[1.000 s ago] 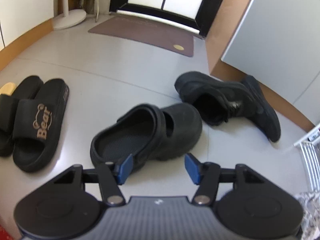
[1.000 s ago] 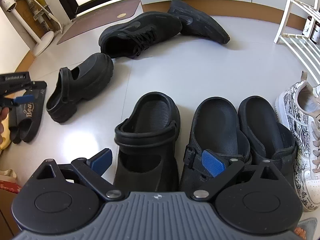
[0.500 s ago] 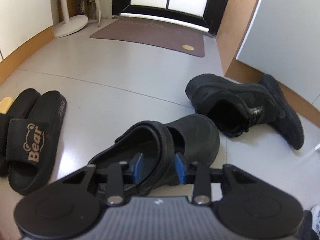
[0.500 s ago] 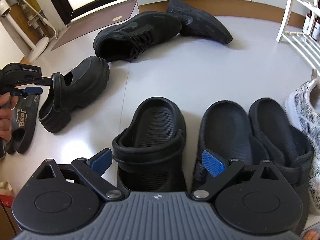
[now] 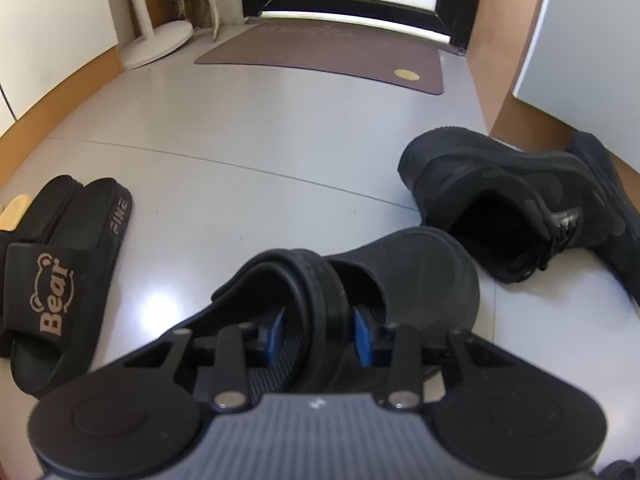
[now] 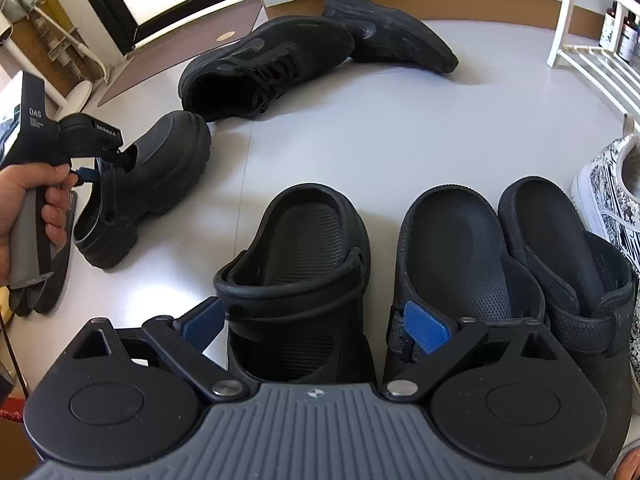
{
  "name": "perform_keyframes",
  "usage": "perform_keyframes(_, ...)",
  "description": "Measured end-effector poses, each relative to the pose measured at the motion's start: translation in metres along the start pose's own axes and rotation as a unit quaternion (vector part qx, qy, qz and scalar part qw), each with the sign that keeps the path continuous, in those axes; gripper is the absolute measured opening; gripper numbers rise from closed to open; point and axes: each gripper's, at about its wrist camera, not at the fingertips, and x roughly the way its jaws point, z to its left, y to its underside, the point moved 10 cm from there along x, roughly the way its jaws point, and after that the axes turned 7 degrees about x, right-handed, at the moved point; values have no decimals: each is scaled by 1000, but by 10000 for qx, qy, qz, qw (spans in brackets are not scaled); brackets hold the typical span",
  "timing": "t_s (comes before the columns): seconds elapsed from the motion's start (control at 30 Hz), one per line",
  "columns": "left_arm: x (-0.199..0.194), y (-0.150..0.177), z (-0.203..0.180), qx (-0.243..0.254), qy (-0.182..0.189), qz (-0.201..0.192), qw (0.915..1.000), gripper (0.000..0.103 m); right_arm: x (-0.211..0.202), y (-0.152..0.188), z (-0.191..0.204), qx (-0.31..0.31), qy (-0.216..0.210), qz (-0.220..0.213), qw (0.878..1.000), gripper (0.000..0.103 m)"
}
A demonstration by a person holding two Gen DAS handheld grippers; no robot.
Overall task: Organize scattered shoes
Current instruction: 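Close the left gripper on another black clog's strap, then lift and carry the clog toward the clog row with the left gripper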
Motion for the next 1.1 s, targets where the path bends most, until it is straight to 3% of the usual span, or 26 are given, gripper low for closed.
perform_keyframes(0.17, 1, -2, -4, 54, -25, -56, 10000, 29, 1, 1, 2, -7, -27, 21, 10000, 99)
perform_keyframes(0.43, 15, 9, -8, 109, 122, 111, 9998, 30, 0, 1, 9, -22, -43, 14, 10000, 99)
perform_keyframes(0.7, 3, 19, -5, 166, 300, 93, 9994, 27, 1, 1, 15, -68, -27, 7, 10000, 99)
perform_keyframes(1.1, -30, 63, 2, 224, 672, 197, 9973, 25, -1, 1, 24, -170, -25, -6, 9999, 99)
